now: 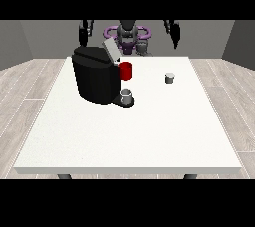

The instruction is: Insert the coffee pod into the coffee machine and close the lid

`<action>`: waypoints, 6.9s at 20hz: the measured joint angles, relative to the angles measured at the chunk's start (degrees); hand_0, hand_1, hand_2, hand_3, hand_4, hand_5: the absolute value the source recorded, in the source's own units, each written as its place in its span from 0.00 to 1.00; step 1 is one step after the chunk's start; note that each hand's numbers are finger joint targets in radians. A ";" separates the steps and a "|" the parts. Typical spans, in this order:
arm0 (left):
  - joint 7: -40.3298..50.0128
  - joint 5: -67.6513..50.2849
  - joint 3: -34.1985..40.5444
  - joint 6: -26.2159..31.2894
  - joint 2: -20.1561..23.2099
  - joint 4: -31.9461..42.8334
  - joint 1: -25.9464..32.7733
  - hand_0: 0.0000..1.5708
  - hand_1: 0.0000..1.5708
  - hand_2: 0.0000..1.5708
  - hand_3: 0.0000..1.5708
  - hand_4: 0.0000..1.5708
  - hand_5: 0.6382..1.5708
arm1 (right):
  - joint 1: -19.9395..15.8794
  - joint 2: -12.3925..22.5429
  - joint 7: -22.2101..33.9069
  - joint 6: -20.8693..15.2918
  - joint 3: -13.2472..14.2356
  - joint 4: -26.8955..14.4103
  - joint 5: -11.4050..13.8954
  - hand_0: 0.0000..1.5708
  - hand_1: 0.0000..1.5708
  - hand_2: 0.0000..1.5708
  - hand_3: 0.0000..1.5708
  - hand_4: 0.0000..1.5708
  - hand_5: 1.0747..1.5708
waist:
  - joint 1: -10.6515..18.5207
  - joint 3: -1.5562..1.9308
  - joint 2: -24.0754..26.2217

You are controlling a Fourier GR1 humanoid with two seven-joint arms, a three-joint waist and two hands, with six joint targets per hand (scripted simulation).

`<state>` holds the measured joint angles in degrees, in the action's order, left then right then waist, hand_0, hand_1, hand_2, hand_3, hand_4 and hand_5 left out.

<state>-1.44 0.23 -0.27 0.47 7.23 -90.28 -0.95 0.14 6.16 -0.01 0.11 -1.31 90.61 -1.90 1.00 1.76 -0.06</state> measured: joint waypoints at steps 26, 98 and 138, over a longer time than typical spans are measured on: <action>-9.85 18.90 3.02 13.08 24.78 28.04 -17.87 0.00 0.00 0.00 0.00 0.00 1.00 | -8.46 -3.66 0.60 -9.58 -3.36 1.65 11.75 0.00 0.00 0.00 0.00 0.00 1.00 | -10.45 -1.80 -13.01; -0.87 40.05 5.94 24.83 15.11 47.41 -62.08 0.78 0.78 0.81 0.80 0.31 1.00 | -19.71 -4.71 -1.13 -10.29 -1.37 -19.54 12.13 0.00 0.00 0.00 0.00 0.00 1.00 | -15.89 -1.75 -7.65; -3.81 42.97 7.28 22.58 17.80 52.50 -71.46 0.77 0.77 0.78 0.75 0.23 1.00 | -26.35 -0.80 -0.21 -10.38 5.02 -18.36 10.51 0.00 0.00 0.00 0.00 0.00 1.00 | -17.99 -1.74 -17.51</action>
<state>-5.26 43.19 7.01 23.05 25.03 -37.79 -72.41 -26.21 5.36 -0.22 -10.27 3.71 72.25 8.62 -16.99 0.03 -17.57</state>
